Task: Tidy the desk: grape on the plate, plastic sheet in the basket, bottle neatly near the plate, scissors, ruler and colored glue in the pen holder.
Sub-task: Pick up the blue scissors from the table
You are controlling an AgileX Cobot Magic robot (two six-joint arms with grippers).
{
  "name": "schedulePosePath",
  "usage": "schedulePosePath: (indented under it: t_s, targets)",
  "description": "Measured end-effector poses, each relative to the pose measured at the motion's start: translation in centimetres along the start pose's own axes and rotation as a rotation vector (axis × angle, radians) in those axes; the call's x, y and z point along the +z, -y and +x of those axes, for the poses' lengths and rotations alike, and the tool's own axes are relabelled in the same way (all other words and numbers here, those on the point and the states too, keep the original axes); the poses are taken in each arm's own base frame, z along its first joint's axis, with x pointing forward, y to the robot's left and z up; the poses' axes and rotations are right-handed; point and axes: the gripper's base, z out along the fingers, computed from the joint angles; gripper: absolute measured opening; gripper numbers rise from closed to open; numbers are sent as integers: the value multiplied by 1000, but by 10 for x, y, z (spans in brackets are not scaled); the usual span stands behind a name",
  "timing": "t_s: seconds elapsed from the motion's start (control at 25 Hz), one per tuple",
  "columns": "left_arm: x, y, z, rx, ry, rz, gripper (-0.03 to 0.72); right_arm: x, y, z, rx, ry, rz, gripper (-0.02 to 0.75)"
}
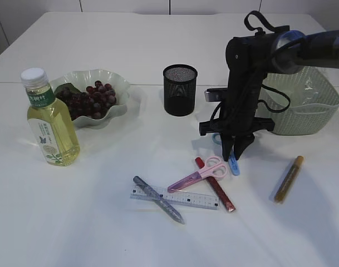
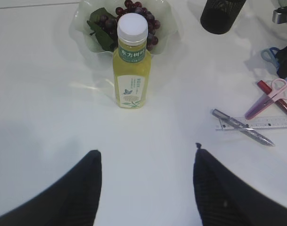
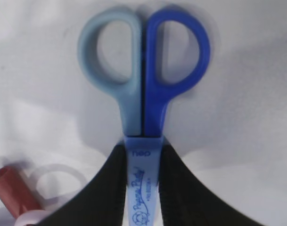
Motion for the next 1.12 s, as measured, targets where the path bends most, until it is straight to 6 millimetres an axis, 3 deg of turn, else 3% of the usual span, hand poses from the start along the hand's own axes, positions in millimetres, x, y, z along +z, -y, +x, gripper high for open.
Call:
schedulePosePath:
  t_s: [0.84, 1.12]
  targets:
    - [0, 0, 0, 0, -4, 0, 442, -3, -2, 0, -14, 4, -17, 154]
    - [0, 0, 2, 0, -24, 0, 442, -12, -2, 1, -39, 25, -17, 154]
